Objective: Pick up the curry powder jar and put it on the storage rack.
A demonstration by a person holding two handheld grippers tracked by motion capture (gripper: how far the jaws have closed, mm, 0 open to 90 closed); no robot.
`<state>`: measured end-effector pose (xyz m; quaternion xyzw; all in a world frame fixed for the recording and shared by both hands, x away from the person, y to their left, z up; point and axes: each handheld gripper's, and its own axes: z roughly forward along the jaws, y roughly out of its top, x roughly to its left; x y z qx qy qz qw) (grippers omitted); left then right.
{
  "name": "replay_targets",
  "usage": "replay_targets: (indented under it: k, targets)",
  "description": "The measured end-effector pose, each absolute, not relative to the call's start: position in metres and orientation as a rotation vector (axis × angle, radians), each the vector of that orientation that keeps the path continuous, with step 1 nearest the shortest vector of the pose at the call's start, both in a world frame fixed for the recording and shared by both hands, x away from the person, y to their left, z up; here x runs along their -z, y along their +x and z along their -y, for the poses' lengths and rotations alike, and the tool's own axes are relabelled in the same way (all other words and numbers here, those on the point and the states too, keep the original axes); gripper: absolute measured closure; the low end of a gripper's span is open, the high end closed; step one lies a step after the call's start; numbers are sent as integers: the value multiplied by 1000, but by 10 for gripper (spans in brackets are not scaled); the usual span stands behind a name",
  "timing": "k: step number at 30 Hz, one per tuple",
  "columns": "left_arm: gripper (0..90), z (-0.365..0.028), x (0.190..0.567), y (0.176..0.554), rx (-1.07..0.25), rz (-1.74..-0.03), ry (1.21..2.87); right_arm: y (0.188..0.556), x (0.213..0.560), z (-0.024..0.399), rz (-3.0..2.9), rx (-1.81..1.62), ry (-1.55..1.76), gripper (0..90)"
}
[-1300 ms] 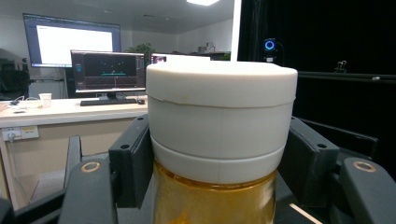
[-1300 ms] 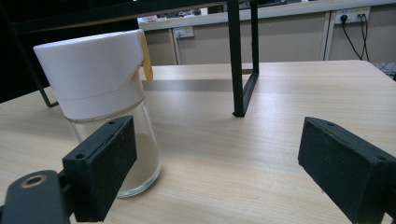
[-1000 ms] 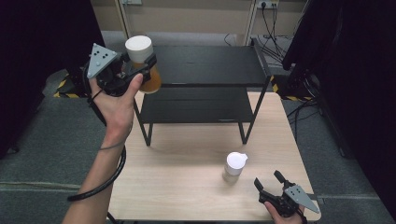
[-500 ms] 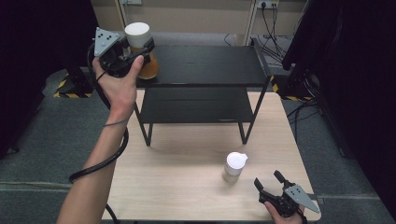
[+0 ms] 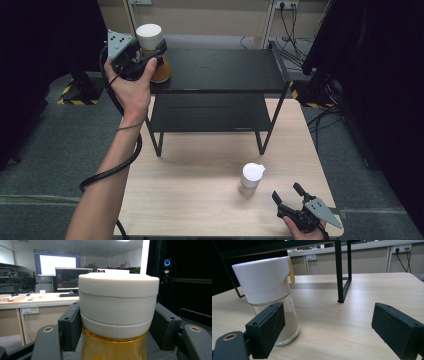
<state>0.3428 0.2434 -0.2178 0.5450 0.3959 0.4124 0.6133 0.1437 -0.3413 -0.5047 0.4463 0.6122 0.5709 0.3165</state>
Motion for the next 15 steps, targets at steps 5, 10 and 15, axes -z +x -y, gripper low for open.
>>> replay_targets:
  k: [5, 10, 15]
  targets:
    - [305, -243, 219, 344, -931, -916, 1224, 144, 505, 341, -1613, -1501, 1173, 118]
    - [167, -244, 217, 342, -938, -918, 1219, 144, 505, 342, -1611, -1507, 1176, 118]
    - [88, -248, 219, 331, -943, -926, 1209, 144, 505, 342, -1613, -1507, 1177, 117]
